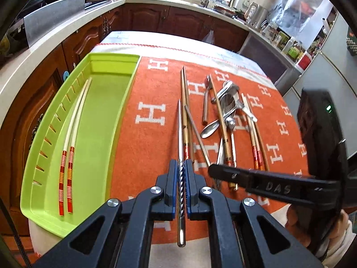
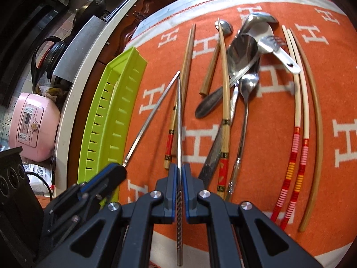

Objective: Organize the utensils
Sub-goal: 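Place the steel chopstick from the left tool into the green tray while the right tool places its own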

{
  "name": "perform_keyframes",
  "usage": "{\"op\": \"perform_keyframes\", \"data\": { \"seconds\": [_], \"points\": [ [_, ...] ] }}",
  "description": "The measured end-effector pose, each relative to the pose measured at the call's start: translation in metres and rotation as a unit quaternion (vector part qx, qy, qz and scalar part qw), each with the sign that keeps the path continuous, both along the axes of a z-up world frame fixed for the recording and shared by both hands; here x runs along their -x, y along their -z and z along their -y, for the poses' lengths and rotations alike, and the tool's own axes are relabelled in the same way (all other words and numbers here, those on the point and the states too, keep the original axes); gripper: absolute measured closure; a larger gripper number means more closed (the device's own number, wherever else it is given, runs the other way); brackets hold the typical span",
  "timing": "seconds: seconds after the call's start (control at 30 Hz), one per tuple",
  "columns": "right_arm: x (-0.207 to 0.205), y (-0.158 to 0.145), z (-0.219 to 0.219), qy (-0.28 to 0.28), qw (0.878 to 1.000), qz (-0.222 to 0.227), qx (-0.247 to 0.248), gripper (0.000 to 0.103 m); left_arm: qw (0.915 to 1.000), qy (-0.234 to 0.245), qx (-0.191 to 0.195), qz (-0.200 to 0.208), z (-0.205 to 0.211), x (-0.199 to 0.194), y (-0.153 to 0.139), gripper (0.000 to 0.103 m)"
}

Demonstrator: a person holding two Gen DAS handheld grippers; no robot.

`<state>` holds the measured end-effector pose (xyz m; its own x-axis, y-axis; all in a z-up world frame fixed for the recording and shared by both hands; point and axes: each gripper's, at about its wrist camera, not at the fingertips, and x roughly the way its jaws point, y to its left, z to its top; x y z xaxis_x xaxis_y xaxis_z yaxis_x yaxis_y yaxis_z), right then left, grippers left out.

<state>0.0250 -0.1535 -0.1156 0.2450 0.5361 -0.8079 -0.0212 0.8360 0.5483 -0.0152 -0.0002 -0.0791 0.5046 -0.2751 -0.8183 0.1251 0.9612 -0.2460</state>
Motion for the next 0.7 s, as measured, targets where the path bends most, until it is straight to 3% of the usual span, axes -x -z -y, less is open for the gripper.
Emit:
{"op": "perform_keyframes", "data": {
  "seconds": [0.47, 0.7],
  "points": [
    [-0.01, -0.02, -0.014, -0.014, 0.999, 0.022, -0.035, 0.099, 0.9988, -0.021, 0.014, 0.043, -0.013, 0.007, -0.03, 0.1],
    [-0.027, -0.054, -0.042, -0.038, 0.996, 0.048, -0.06, 0.099, 0.9923, -0.059, 0.025, 0.106, -0.049, 0.011, -0.077, 0.1]
  ]
}}
